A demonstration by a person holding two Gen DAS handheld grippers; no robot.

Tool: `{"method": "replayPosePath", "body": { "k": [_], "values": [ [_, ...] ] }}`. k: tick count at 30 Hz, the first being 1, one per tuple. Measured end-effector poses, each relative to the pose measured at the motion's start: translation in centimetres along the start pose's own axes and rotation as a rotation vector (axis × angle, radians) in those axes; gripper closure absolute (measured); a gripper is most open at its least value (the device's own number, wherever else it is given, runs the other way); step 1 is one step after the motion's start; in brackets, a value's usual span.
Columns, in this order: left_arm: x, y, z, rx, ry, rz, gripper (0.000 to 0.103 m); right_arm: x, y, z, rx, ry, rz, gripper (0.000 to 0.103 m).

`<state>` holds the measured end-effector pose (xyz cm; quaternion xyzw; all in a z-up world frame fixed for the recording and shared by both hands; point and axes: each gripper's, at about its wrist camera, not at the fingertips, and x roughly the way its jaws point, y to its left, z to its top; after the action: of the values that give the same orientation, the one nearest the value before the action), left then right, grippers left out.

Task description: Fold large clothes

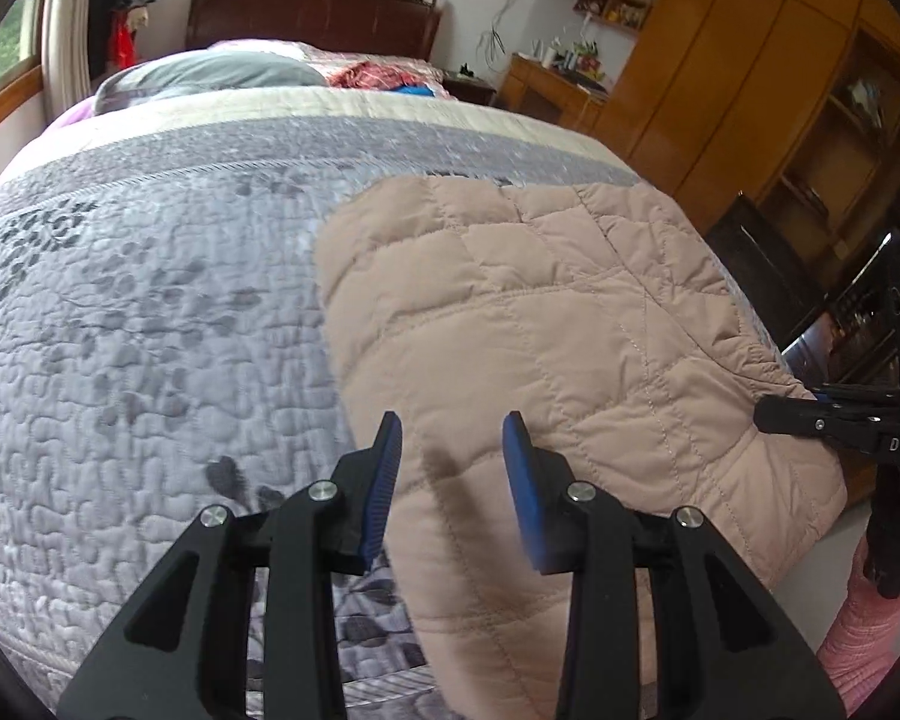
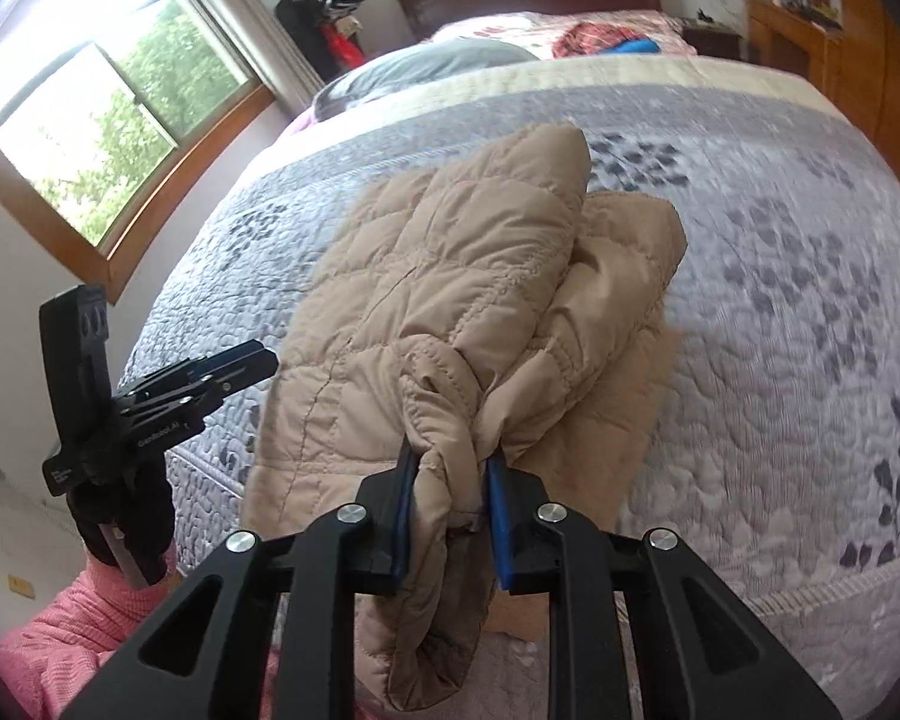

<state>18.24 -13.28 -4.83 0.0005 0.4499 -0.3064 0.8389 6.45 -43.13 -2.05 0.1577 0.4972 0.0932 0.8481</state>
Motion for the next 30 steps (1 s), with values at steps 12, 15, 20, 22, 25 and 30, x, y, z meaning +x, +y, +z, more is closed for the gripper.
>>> {"method": "replayPosePath", "body": {
  "k": [12,15,20,22,25,30],
  "values": [
    [3.7,-1.8,-1.8,0.064,0.060,-0.003,0.068,5.0,-4.8,-4.6,0.093,0.072,0.005,0.078],
    [4.7,-1.8,-2.3,0.071,0.076,-0.012,0.068,6.2,-5.4,-5.7,0.106,0.061,0.008,0.077],
    [5.6,-1.5,-2.6,0.065,0.082,-0.025,0.067,6.7,-6.1,-6.3,0.138,0.040,0.033,0.076],
    [5.5,-1.3,-2.5,0.056,0.084,-0.033,0.067,6.5,-5.9,-6.0,0.128,0.048,0.023,0.074],
    [4.5,-1.2,-2.3,0.053,0.075,-0.041,0.067,4.9,-5.6,-5.3,0.126,0.054,0.003,0.061],
    [2.3,-0.1,-1.4,-0.006,0.055,-0.060,0.065,0.7,-4.8,-3.8,0.075,-0.020,-0.065,0.055]
  ]
}}
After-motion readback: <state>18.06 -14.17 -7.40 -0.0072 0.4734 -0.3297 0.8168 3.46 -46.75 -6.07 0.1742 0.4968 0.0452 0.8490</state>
